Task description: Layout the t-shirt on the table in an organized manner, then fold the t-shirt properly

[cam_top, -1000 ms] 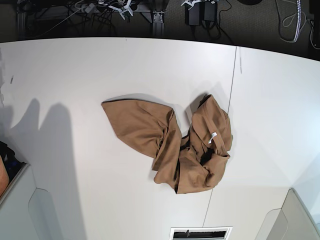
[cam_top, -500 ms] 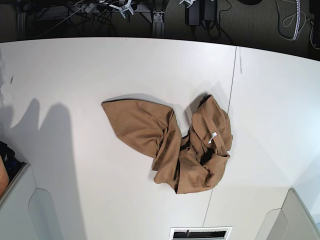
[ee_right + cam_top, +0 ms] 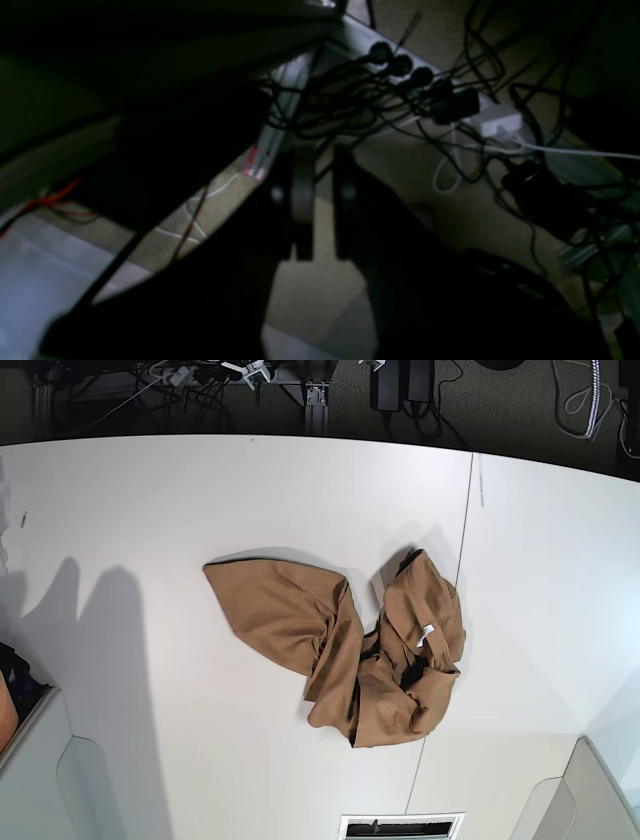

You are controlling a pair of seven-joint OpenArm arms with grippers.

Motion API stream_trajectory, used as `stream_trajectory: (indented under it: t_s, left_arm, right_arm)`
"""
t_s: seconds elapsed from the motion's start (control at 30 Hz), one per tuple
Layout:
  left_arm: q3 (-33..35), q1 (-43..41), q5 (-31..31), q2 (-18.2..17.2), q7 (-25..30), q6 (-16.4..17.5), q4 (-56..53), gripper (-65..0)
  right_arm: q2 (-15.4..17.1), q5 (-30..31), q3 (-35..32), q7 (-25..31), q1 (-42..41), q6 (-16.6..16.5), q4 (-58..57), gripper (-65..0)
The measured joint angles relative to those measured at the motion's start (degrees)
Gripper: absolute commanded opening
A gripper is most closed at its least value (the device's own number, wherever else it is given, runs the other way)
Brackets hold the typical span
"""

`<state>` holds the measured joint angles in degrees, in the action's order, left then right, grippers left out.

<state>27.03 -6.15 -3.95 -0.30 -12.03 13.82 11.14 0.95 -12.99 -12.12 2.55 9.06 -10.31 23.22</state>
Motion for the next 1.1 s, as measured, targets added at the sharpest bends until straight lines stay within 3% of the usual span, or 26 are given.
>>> stream_trajectory:
  t_s: [0.13,0.3,0.4,0.6,0.77,1.1]
  left_arm:
    - [0.0,-0.5,0.0,0.0,-2.1,0.5,0.1,-60.7]
    - [0.0,-2.3,1.6,-0.7,-7.0,6.1,3.9,-60.6]
    - [0.0,-5.6,1.1,-2.2,-9.1,9.4,11.5,-60.4]
    - [-1.2,-15.7,0.2,-6.7,-10.4,10.3,30.0,-59.9]
    - [-8.5,-24.8,0.1,-9.4,-10.8,10.6,47.0,-51.2]
    - [-26.5,-41.1,-0.5,-11.1,-11.4,10.8,80.2,-51.2]
  right_arm:
    - [0.2,0.0,0.0,-0.1,2.5,0.0,3.7,-59.3]
    - [1.0,0.0,0.0,-0.1,5.7,-0.8,9.9,-59.3]
    - [2.1,-0.2,0.0,-0.2,7.9,-3.8,14.8,-59.3]
    - [5.4,0.4,0.1,-0.4,14.2,-10.0,26.0,-59.3]
    - [9.5,5.5,0.0,-0.7,20.5,-10.9,37.4,-59.3]
    - [18.0,6.0,0.1,-1.0,31.4,-10.9,61.3,-59.3]
